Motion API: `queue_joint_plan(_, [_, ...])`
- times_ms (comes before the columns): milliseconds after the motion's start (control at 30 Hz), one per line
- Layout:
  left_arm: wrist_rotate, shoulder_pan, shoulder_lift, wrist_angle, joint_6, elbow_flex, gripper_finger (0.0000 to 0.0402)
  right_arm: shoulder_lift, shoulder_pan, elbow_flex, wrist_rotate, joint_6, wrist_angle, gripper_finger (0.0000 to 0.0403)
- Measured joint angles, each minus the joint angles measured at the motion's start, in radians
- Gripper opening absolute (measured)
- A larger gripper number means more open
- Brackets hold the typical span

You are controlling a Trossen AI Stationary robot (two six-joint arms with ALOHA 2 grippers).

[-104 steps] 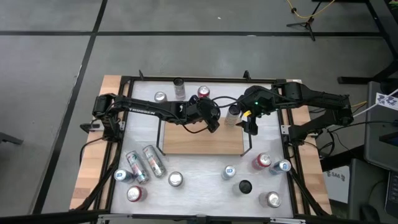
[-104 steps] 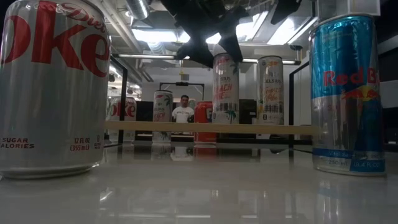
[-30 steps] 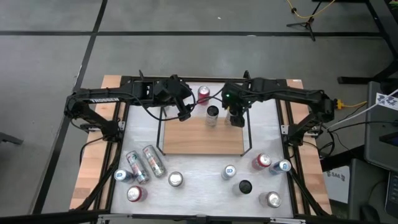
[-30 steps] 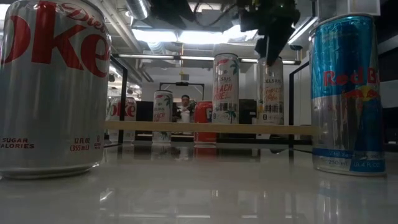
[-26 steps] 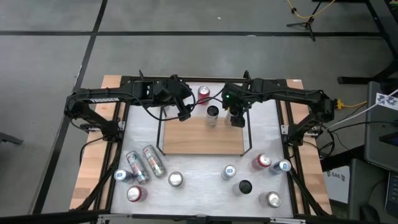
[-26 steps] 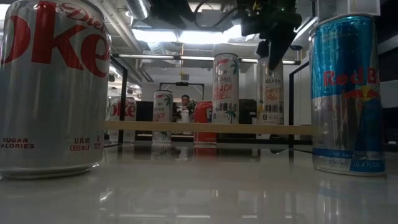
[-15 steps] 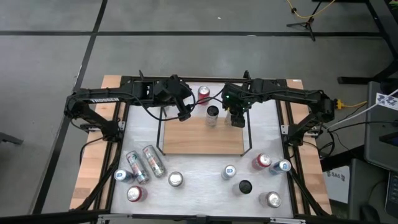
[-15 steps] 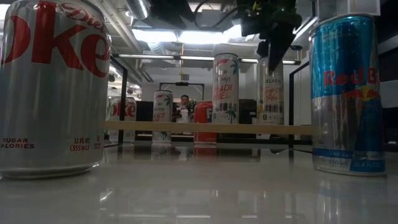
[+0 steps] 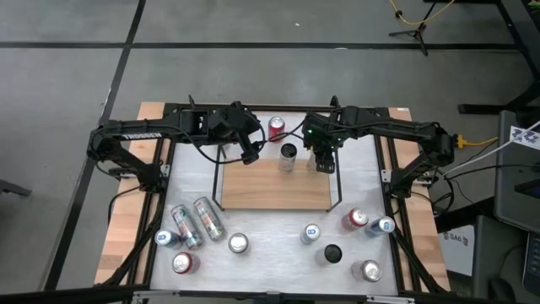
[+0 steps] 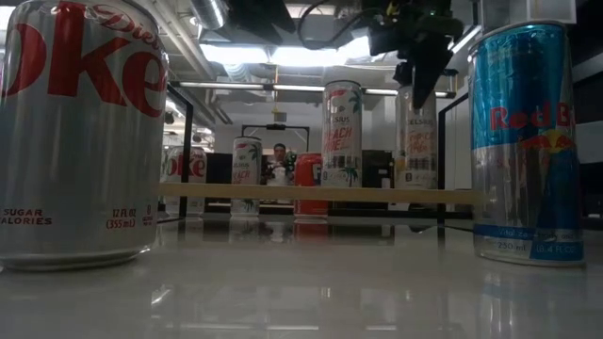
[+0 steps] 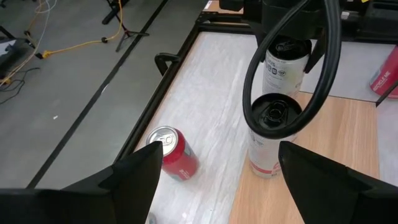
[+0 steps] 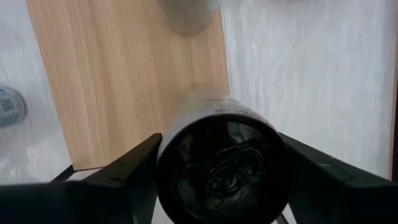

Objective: Place canned beverage on shelf
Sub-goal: Adjust the soda cans on the shelf

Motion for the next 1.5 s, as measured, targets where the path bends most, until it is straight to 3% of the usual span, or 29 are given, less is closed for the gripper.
queue_joint_plan(300, [0.0, 0.0, 0.0, 0.0, 0.0, 0.0, 0.0314, -0.001, 0.0, 0.001, 0.001, 0.0, -0.05, 0.026])
queue_joint_plan(733, [0.0, 0.0, 0.0, 0.0, 0.0, 0.0, 0.0314, 0.002, 0.0, -0.002, 0.0, 0.0, -0.056, 0.0296])
queue_joint_plan(1167, [0.0, 0.0, 0.0, 0.0, -0.002, 0.0, 0.0314, 0.004, 0.0, -0.003, 0.0, 0.0, -0.054, 0.0298])
queue_joint_plan(1500, [0.0, 0.0, 0.0, 0.0, -0.002, 0.0, 0.0314, 0.003, 0.0, -0.003, 0.0, -0.001, 0.053, 0.0299])
